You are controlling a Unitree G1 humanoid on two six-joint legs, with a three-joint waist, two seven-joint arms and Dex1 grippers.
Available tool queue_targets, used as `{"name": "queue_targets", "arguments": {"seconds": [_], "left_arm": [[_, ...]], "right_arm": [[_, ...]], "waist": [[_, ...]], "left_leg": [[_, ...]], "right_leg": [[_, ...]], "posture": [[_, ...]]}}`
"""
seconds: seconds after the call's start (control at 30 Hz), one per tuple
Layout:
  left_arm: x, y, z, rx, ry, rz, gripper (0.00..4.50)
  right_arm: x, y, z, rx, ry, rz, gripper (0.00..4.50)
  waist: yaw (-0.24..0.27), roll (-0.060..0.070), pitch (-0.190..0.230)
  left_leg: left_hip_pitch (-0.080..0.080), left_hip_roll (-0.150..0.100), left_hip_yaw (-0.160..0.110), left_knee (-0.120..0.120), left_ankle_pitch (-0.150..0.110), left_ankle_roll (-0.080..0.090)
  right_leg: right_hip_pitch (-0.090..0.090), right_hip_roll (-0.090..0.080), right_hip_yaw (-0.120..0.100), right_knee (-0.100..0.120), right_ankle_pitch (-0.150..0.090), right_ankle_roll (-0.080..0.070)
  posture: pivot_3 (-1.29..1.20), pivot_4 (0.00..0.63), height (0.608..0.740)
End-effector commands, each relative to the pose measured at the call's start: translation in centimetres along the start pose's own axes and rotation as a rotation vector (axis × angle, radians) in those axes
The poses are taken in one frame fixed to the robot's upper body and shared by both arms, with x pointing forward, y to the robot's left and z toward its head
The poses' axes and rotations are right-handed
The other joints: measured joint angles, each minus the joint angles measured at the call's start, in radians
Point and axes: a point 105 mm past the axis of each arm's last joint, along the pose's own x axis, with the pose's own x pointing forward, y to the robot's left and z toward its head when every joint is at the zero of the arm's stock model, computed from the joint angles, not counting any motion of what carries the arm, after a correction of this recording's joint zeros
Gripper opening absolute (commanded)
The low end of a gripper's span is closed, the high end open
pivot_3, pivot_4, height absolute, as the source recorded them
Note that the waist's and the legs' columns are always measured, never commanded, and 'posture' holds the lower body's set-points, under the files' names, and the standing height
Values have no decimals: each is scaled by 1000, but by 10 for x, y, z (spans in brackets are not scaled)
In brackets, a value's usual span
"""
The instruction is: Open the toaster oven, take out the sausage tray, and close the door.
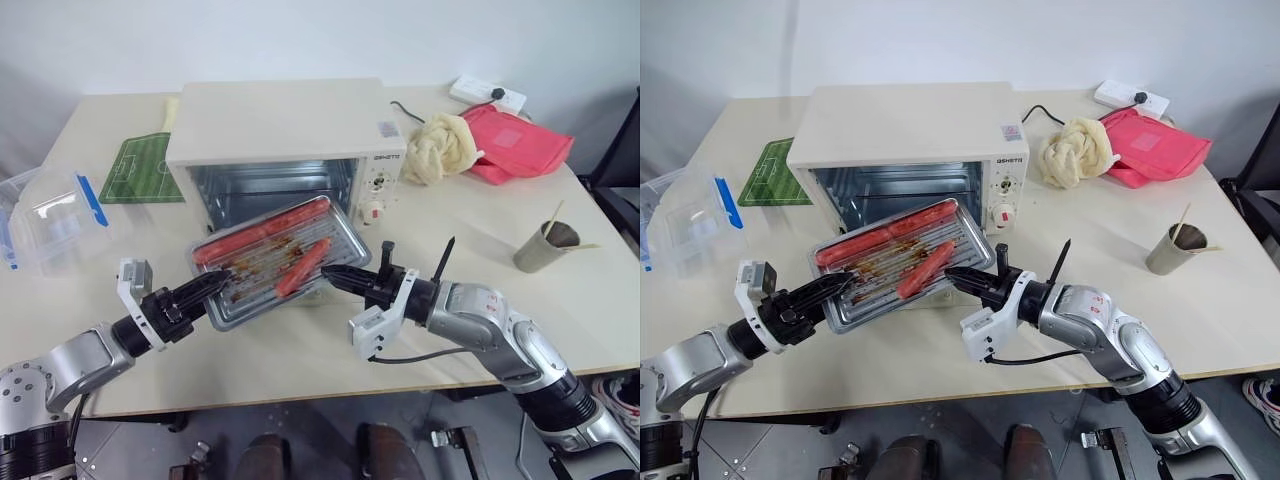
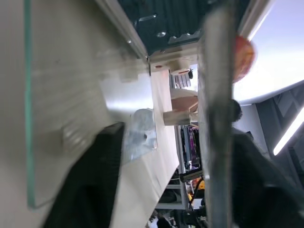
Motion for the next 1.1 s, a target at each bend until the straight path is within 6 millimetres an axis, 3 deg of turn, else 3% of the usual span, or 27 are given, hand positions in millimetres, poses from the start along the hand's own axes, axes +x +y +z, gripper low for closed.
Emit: {"name": "queue_targets", "arguments": {"seconds": [0.03,0.2,0.53,0.77,0.97,1.0,1.1], "left_arm": [[2,-10,-3,13,11,-28,1532],[2,-4,-10,-8,38,-10,120],[-4,11,-19,-66,75,45,56],[-8,22,-25,-119,93,79,0],[-10,22,-26,-119,93,78,0],[-11,22,-26,-119,92,78,0],[-13,20,-21,-118,55,56,0]], "right_arm": [[-5,-20,1,-10,-16,-72,0],[-2,-21,2,99,-28,-74,0],[-1,-8,19,219,-125,28,0],[-6,-6,20,240,-132,74,2195],[-23,6,-1,315,-64,241,4227],[-25,7,-2,331,-59,260,4454],[-43,20,-8,422,-23,402,4454]], "waist": [[0,0,0],[0,0,0],[0,0,0],[0,0,0],[1,1,0],[1,1,0],[1,1,0]], "left_leg": [[0,0,0,0,0,0],[0,0,0,0,0,0],[0,0,0,0,0,0],[0,0,1,0,0,0],[0,0,1,0,0,0],[0,0,1,0,0,0],[0,0,1,0,0,0]], "right_leg": [[0,0,0,0,0,0],[0,0,0,0,0,0],[1,0,0,-1,0,0],[0,0,0,-1,0,0],[0,0,1,-2,0,0],[0,0,1,-2,0,0],[1,0,1,-2,0,0]], "posture": [[0,150,740],[0,150,740],[0,150,740],[0,150,740],[0,150,740],[0,150,740],[0,150,740]]}}
